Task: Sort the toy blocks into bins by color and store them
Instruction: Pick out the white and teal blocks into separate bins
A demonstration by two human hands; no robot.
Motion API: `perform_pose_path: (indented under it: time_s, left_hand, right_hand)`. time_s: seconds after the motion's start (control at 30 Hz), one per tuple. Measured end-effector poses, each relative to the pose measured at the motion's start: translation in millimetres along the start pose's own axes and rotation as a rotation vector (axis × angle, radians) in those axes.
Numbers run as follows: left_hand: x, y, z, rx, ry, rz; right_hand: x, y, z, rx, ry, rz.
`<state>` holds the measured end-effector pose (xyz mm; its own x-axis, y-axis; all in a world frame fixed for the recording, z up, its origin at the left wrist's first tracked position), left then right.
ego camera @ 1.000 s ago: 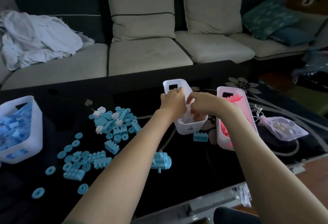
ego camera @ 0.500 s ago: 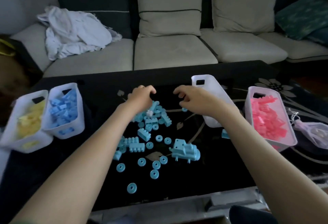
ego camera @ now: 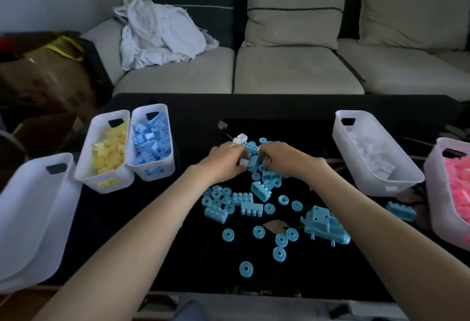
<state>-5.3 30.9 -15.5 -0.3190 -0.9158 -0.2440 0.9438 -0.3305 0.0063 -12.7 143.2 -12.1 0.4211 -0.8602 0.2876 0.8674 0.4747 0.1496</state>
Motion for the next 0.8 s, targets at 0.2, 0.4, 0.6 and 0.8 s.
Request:
perform_pose_path:
  time_s: [0.2, 0.4, 0.6, 0.8]
  left_hand:
    - [-0.9, -4.3, 7.1, -0.020, 0.082, -0.078]
    - [22.8, -13.1, 42.9, -0.156, 0.311, 0.058]
    - [48.9, -34.0, 48.5, -0.116, 0.214, 0.290]
    - [39.6, -48.4, 24.3, -0.043, 0.185, 0.208]
  right_hand:
    - [-1.2, -1.7, 10.2, -0.031, -0.095, 0.038]
    - [-15.5, -18.2, 35.4, -0.163, -0.198, -0.035]
    - [-10.7, -24.2, 12.7, -0.029, -0.112, 0.040]
    - [-4.0, -33.1, -1.1, 0.020, 0.153, 0.132]
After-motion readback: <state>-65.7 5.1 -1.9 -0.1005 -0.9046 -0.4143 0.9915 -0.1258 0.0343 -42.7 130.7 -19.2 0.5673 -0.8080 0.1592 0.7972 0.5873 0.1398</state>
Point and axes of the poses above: each hand's wrist, its own y-axis away from the middle knuckle, its own z-axis out of the back of the hand, x = y × z, the point moved 8 cm from there along -y, towards the middle knuckle, and after that the axes turned 4 degrees about z, right-handed, at the moved point
